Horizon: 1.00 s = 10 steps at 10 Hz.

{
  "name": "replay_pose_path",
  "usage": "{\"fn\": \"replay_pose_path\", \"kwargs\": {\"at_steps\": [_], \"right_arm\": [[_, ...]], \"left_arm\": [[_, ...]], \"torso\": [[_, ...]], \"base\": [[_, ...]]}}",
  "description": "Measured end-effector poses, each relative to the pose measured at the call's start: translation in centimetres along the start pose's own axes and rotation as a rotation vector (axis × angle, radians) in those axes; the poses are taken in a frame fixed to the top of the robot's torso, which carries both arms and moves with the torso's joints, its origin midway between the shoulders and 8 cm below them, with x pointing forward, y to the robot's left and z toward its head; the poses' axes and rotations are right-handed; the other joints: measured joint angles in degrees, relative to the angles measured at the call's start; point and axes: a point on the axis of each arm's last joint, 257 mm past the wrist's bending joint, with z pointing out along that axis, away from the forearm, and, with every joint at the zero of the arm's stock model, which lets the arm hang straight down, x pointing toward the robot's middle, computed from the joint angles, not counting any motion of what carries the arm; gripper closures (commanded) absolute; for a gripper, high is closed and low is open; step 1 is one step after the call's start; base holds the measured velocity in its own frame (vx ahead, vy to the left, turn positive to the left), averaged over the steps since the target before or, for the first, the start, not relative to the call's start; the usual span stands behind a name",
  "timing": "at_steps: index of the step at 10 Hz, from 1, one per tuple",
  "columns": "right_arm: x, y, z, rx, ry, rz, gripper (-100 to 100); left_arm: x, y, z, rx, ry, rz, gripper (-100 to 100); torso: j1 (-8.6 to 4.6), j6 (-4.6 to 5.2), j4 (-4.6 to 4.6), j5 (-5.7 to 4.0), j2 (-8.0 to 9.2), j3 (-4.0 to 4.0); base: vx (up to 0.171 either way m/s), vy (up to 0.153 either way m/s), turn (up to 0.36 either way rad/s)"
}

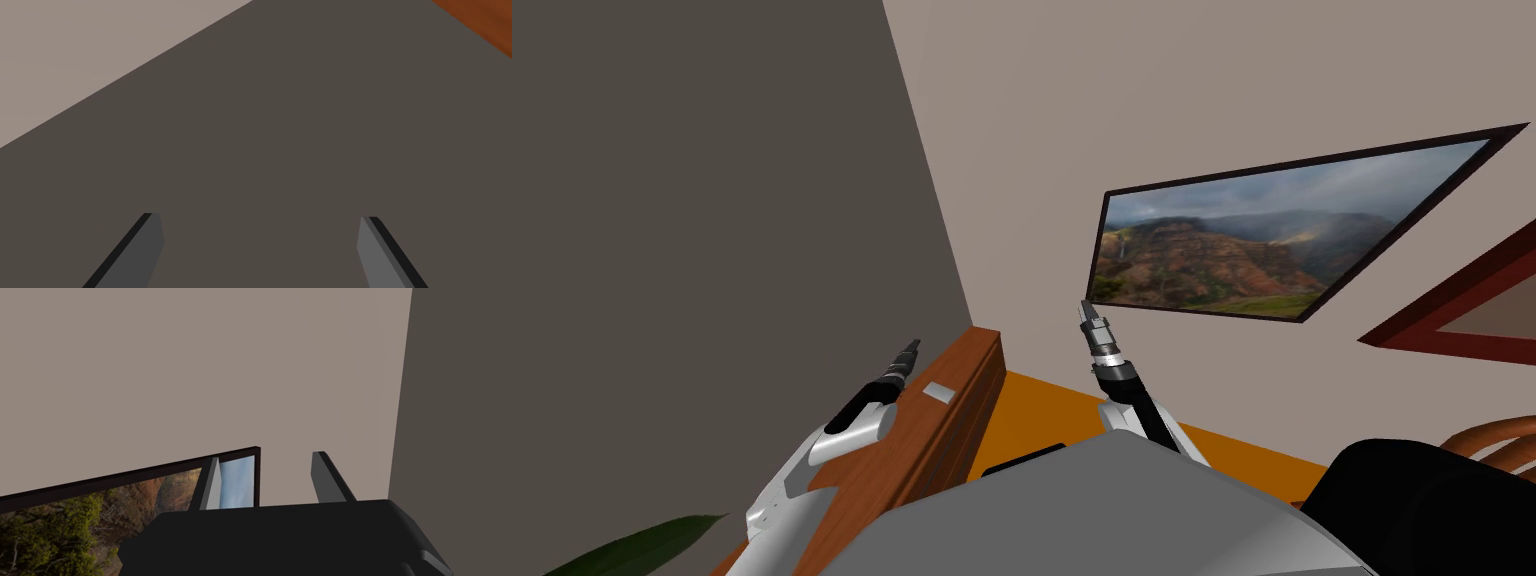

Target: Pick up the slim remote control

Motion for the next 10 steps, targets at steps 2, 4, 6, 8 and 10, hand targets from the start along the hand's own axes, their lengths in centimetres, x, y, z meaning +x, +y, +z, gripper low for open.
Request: {"fn": "replay_pose_path", "kwargs": {"at_steps": [2, 4, 6, 8, 10], "right_arm": [[0.0, 0.0, 0.0, 0.000, 0.000, 0.000, 0], [0.0, 0.0, 0.0, 0.000, 0.000, 0.000, 0], [0.0, 0.0, 0.0, 0.000, 0.000, 0.000, 0], [0.0, 0.0, 0.0, 0.000, 0.000, 0.000, 0], [0.0, 0.0, 0.0, 0.000, 0.000, 0.000, 0]], "left_arm": [[-0.5, 2.9, 0.6, -0.084, 0.011, 0.019, -100], [-0.5, 6.1, 0.9, -0.168, 0.026, 0.033, -100], [-0.6, 8.8, 0.6, -0.250, 0.044, 0.046, -100], [-0.9, 11.5, 0.7, -0.328, 0.066, 0.057, -100], [-0.7, 14.6, 0.2, -0.413, 0.091, 0.064, -100]], "torso": [[0.01, 0.01, 0.00, 0.00, -0.02, -0.01], [0.00, 0.00, -0.01, 0.01, -0.04, -0.03], [0.02, 0.00, -0.02, 0.01, -0.06, -0.04], [0.04, 0.00, -0.02, 0.01, -0.09, -0.05], [0.03, 0.00, -0.02, 0.01, -0.10, -0.06]], "base": [[0.026, -0.003, -0.055], [0.038, 0.001, -0.062], [0.043, 0.007, -0.063], [0.045, 0.007, -0.060], [0.054, 0.013, -0.075]]}}
